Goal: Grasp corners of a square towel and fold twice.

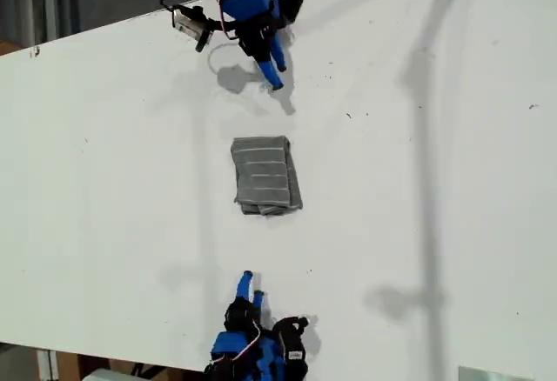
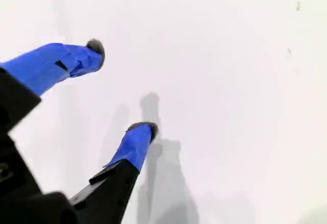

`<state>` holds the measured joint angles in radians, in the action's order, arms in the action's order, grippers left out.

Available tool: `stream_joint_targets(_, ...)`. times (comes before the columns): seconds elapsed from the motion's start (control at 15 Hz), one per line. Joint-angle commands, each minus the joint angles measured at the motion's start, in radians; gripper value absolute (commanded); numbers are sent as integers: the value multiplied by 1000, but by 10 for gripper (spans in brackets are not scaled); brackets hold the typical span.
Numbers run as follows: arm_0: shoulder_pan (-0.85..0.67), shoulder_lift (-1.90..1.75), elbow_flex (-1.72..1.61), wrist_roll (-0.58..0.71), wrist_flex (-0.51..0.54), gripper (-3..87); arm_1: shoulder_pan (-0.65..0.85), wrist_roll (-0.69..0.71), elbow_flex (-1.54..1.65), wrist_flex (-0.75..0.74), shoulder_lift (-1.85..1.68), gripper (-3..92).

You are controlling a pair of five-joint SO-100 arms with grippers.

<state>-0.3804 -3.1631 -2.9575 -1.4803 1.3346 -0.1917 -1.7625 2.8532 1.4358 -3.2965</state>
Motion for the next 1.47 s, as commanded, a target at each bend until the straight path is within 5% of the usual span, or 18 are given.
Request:
stream_joint_targets(0.0, 64, -227, 3, -48, 78, 266, -15, -3, -15, 9, 5, 231)
stream_joint_targets(0.47, 110, -293, -147, -66, -3, 241, -9, -3, -20, 14, 5, 231)
stream_joint_targets(1.0, 126, -302, -160, 420, -28, 220, -8, -3, -25, 18, 5, 231)
stream_joint_targets(1.4, 126, -302, -161, 419, -28, 192, -6, -3, -25, 18, 5, 231)
